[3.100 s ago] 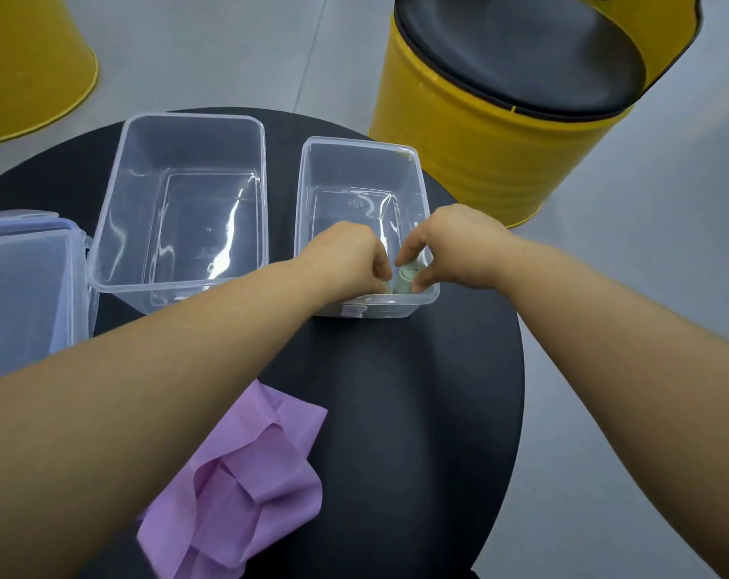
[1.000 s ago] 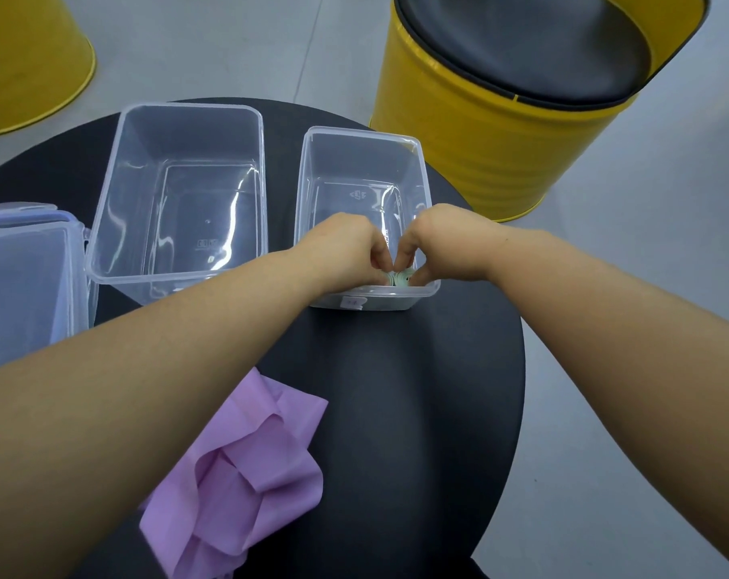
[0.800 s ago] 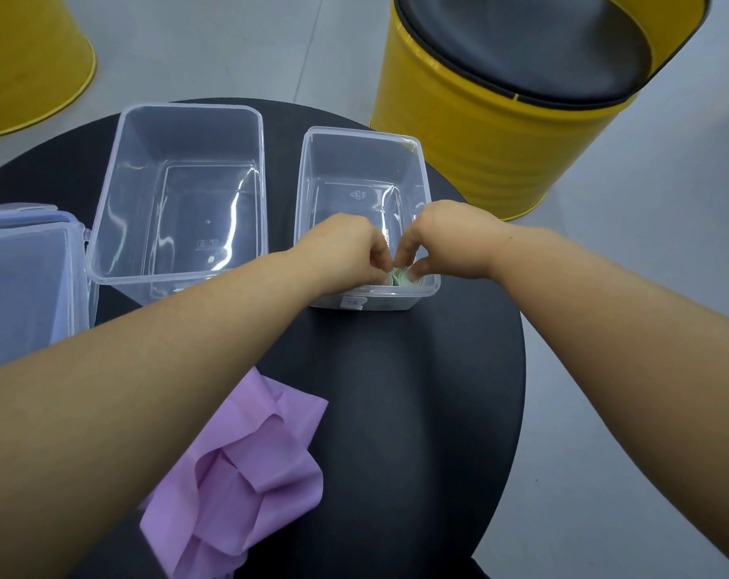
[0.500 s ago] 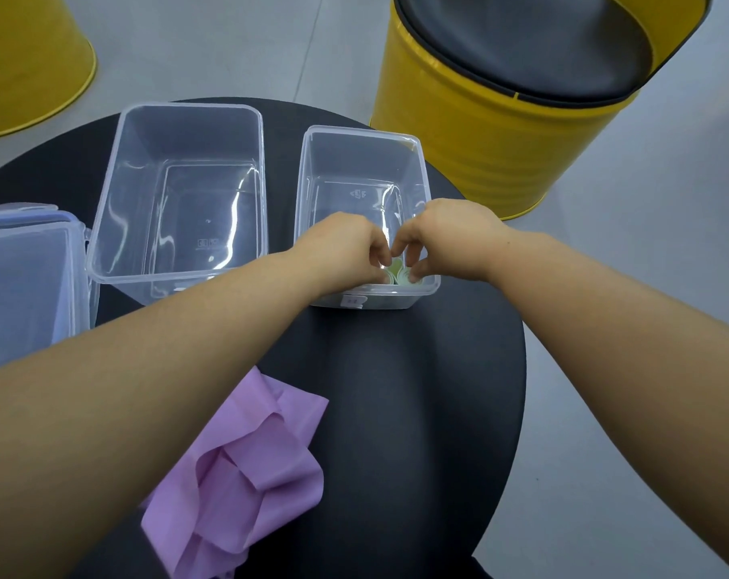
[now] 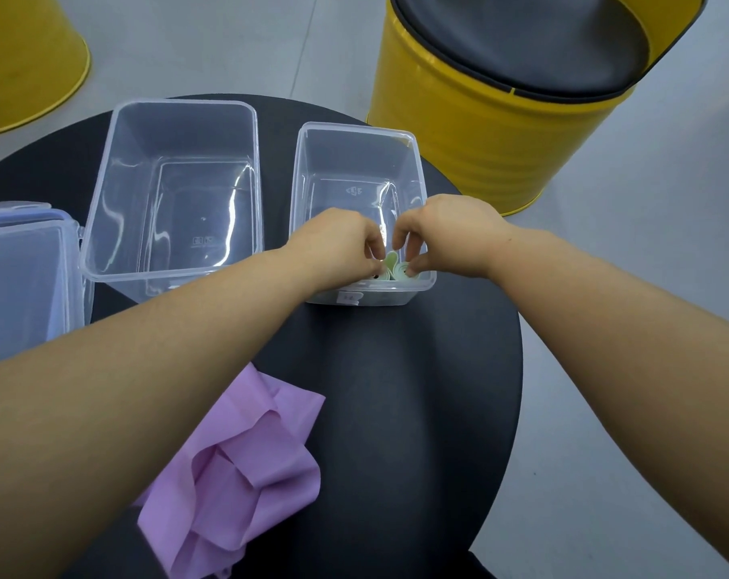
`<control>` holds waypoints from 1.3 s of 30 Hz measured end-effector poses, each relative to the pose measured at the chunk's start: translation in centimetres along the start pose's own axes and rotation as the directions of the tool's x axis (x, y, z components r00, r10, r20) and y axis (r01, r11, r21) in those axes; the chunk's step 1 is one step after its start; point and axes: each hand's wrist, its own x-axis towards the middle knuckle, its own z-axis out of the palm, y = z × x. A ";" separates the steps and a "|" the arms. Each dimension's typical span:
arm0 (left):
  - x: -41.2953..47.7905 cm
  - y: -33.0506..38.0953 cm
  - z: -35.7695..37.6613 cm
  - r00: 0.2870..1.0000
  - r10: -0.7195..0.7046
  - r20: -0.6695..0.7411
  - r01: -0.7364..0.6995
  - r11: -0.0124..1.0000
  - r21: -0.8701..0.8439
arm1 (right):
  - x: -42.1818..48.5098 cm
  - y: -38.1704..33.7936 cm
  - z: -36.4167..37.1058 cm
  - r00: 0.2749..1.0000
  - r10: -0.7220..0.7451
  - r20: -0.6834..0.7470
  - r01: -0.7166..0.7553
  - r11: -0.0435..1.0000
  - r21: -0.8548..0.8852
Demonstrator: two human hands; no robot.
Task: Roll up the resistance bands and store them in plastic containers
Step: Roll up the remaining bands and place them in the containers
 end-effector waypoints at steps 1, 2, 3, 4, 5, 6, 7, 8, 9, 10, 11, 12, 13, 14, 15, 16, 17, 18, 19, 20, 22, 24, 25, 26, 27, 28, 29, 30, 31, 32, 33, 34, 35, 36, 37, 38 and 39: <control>0.0 0.0 0.0 1.000 -0.002 0.000 0.002 1.000 0.005 | 0.0 0.0 0.0 1.000 0.003 -0.001 -0.003 1.000 0.006; 0.0 -0.1 0.1 1.000 -0.006 -0.001 0.006 1.000 0.004 | -0.1 0.0 0.0 1.000 0.006 -0.001 -0.006 1.000 0.013; 0.1 -0.2 0.1 1.000 -0.012 -0.003 0.012 1.000 0.000 | -0.1 0.1 -0.1 1.000 0.006 0.002 -0.006 1.000 0.015; 0.1 -0.2 0.1 1.000 -0.016 -0.005 0.016 1.000 -0.005 | -0.1 0.0 -0.1 1.000 0.005 0.006 -0.005 1.000 0.013; 0.1 -0.3 0.2 1.000 -0.019 -0.006 0.019 1.000 -0.008 | -0.2 0.0 -0.2 1.000 0.002 0.010 -0.002 1.000 0.007; 0.1 -0.3 0.2 1.000 -0.021 -0.006 0.021 1.000 -0.010 | -0.2 0.0 -0.2 1.000 -0.001 0.013 0.001 1.000 -0.002; 0.1 -0.3 0.2 1.000 -0.022 -0.006 0.022 1.000 -0.010 | -0.2 -0.1 -0.3 1.000 -0.004 0.014 0.004 1.000 -0.011; 0.1 -0.3 0.2 1.000 -0.022 -0.008 0.022 1.000 -0.010 | -0.3 -0.2 -0.3 1.000 -0.005 0.013 0.006 1.000 -0.019; 0.0 -0.3 0.2 1.000 -0.022 -0.010 0.022 1.000 -0.012 | -0.3 -0.2 -0.3 1.000 -0.004 0.010 0.005 1.000 -0.023; 0.0 -0.4 0.2 1.000 -0.022 -0.013 0.022 1.000 -0.014 | -0.3 -0.2 -0.3 1.000 -0.002 0.006 0.002 1.000 -0.024; 0.0 -0.4 0.2 1.000 -0.023 -0.016 0.023 1.000 -0.015 | -0.3 -0.3 -0.3 1.000 0.000 0.004 0.000 1.000 -0.023; 0.0 -0.4 0.2 1.000 -0.023 -0.017 0.023 1.000 -0.014 | -0.3 -0.3 -0.3 1.000 0.001 0.003 -0.001 1.000 -0.023; 0.0 -0.4 0.2 1.000 -0.023 -0.018 0.022 1.000 -0.014 | -0.3 -0.3 -0.3 1.000 0.004 0.005 -0.003 1.000 -0.025; 0.0 -0.4 0.2 1.000 -0.023 -0.018 0.023 1.000 -0.018 | -0.3 -0.4 -0.4 1.000 0.007 0.010 -0.007 1.000 -0.030; 0.0 -0.4 0.2 1.000 -0.025 -0.017 0.024 0.999 -0.022 | -0.2 -0.4 -0.4 1.000 0.011 0.016 -0.011 0.999 -0.039; 0.0 -0.3 0.1 1.000 -0.025 -0.015 0.025 0.999 -0.025 | -0.2 -0.5 -0.4 1.000 0.016 0.021 -0.015 0.999 -0.049; 0.0 -0.3 0.1 1.000 -0.026 -0.012 0.025 0.999 -0.027 | -0.2 -0.6 -0.4 1.000 0.019 0.025 -0.017 0.998 -0.057; 0.0 -0.3 0.0 1.000 -0.025 -0.010 0.025 0.999 -0.028 | -0.1 -0.7 -0.5 0.999 0.021 0.028 -0.019 0.998 -0.066; 0.0 -0.2 0.0 1.000 -0.025 -0.008 0.025 0.999 -0.028 | 0.0 -0.7 -0.5 0.999 0.023 0.032 -0.020 0.997 -0.075; 0.0 -0.2 -0.1 1.000 -0.027 -0.007 0.027 0.999 -0.029 | 0.0 -0.8 -0.6 0.999 0.026 0.036 -0.023 0.996 -0.085; -0.1 -0.3 -0.3 0.999 -0.032 0.000 0.032 0.999 -0.036 | 0.1 -0.9 -0.6 0.998 0.039 0.042 -0.035 0.994 -0.101; -0.1 -0.2 -0.4 0.999 -0.031 0.012 0.032 0.999 -0.041 | 0.2 -1.0 -0.6 0.998 0.051 0.046 -0.046 0.993 -0.111; -0.1 -0.2 -0.4 0.999 -0.031 0.016 0.032 0.999 -0.043 | 0.2 -1.0 -0.6 0.997 0.057 0.050 -0.051 0.992 -0.116; -0.1 -0.1 -0.4 0.999 -0.032 0.018 0.032 0.999 -0.044 | 0.2 -1.1 -0.6 0.997 0.060 0.052 -0.054 0.991 -0.119; -0.1 -0.1 -0.3 0.999 -0.034 0.017 0.035 0.998 -0.044 | 0.3 -1.2 -0.6 0.997 0.062 0.052 -0.055 0.991 -0.123; -0.1 -0.1 -0.3 0.999 -0.037 0.015 0.038 0.998 -0.044 | 0.3 -1.2 -0.6 0.997 0.061 0.048 -0.054 0.990 -0.129; -0.1 -0.1 -0.3 0.999 -0.041 0.014 0.042 0.998 -0.048 | 0.4 -1.3 -0.6 0.997 0.060 0.041 -0.054 0.989 -0.136; -0.1 -0.1 -0.3 0.999 -0.045 0.014 0.046 0.997 -0.054 | 0.5 -1.4 -0.6 0.998 0.059 0.033 -0.054 0.988 -0.142; -0.1 -0.1 -0.3 0.999 -0.047 0.015 0.048 0.997 -0.059 | 0.5 -1.5 -0.5 0.998 0.061 0.027 -0.056 0.988 -0.144; -0.1 -0.1 -0.3 0.999 -0.048 0.017 0.049 0.997 -0.060 | 0.6 -1.6 -0.6 0.998 0.062 0.026 -0.058 0.988 -0.141; 0.0 -0.1 -0.3 0.999 -0.049 0.022 0.050 0.997 -0.056 | 0.6 -1.6 -0.6 0.997 0.065 0.029 -0.060 0.989 -0.137; 0.0 0.0 -0.3 0.998 -0.052 0.028 0.053 0.997 -0.052 | 0.6 -1.6 -0.6 0.997 0.067 0.030 -0.062 0.989 -0.131; 0.1 0.1 -0.4 0.998 -0.056 0.032 0.058 0.997 -0.048 | 0.6 -1.6 -0.6 0.997 0.069 0.031 -0.064 0.990 -0.127; 0.1 0.2 -0.4 0.997 -0.063 0.037 0.064 0.997 -0.043 | 0.6 -1.6 -0.6 0.997 0.071 0.029 -0.067 0.990 -0.125; 0.2 0.3 -0.4 0.997 -0.070 0.040 0.071 0.997 -0.037 | 0.6 -1.6 -0.6 0.997 0.073 0.027 -0.069 0.990 -0.124; 0.2 0.4 -0.4 0.996 -0.076 0.041 0.077 0.997 -0.031 | 0.6 -1.6 -0.6 0.997 0.075 0.026 -0.072 0.990 -0.122; 0.2 0.4 -0.5 0.996 -0.081 0.041 0.082 0.996 -0.027 | 0.6 -1.5 -0.6 0.997 0.077 0.024 -0.074 0.990 -0.120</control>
